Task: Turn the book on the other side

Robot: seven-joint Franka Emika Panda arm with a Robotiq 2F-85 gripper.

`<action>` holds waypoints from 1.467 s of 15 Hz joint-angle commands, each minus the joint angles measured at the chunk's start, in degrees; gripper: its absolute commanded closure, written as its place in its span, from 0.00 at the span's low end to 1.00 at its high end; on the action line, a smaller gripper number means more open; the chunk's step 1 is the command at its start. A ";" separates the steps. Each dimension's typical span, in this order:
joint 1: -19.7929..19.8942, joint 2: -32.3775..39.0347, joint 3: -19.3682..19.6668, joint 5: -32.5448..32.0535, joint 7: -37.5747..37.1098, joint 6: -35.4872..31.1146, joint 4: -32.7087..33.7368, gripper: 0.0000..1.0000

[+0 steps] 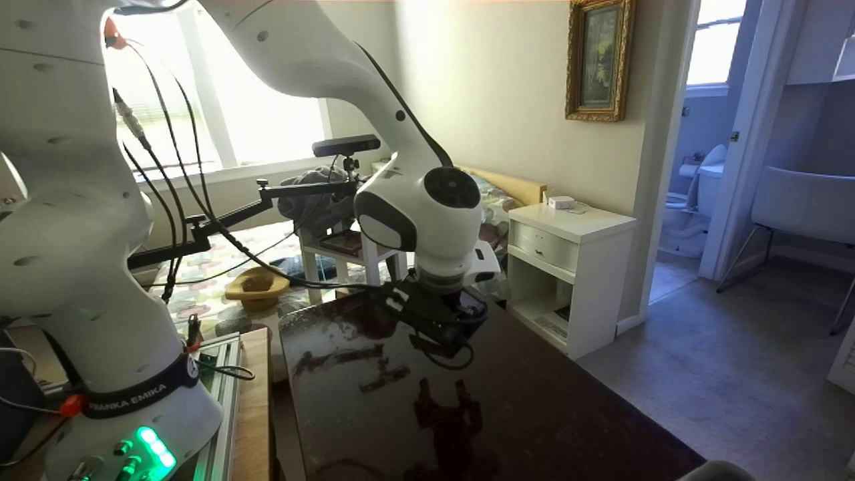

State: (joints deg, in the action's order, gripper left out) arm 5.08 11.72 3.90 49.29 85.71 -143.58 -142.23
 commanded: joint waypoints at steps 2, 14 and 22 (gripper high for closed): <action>0.72 7.50 -4.44 7.17 4.99 -6.14 4.48 0.00; 1.11 15.75 -7.52 10.79 5.95 -7.28 10.97 0.00; 1.18 16.34 -5.85 3.50 -0.38 3.50 12.12 0.00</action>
State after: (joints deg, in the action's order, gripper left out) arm 6.56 26.61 -2.18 55.87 88.33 -142.47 -131.19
